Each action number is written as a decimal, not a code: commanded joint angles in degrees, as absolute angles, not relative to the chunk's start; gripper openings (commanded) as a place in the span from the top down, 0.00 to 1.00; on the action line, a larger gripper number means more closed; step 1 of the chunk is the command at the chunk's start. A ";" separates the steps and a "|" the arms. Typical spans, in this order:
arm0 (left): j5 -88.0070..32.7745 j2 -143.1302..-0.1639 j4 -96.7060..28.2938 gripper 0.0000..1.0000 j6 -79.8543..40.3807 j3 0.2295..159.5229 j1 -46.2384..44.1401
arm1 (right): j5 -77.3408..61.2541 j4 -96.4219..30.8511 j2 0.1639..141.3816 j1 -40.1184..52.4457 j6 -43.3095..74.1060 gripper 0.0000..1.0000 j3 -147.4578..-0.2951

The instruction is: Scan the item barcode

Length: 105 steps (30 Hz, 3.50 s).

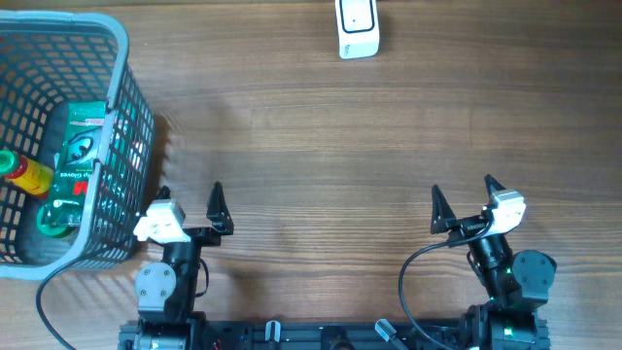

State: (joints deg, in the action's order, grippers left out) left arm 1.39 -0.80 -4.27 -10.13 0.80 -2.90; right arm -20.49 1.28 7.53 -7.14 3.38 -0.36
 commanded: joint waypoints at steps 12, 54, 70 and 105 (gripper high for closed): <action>0.69 -0.38 -4.12 0.00 -9.21 0.36 -2.83 | -19.92 1.61 0.19 -1.98 3.03 0.00 -0.30; -18.20 -12.62 0.16 0.00 -12.60 24.45 -2.87 | -19.92 1.61 0.21 -1.15 3.03 0.00 -0.30; -22.06 -52.86 -23.51 0.00 -11.99 57.93 -0.78 | -19.92 1.61 0.21 -1.15 3.03 0.00 -0.30; -12.23 -83.64 -68.36 0.00 -42.70 87.90 42.09 | -19.92 1.61 0.21 -1.15 3.03 0.00 -0.30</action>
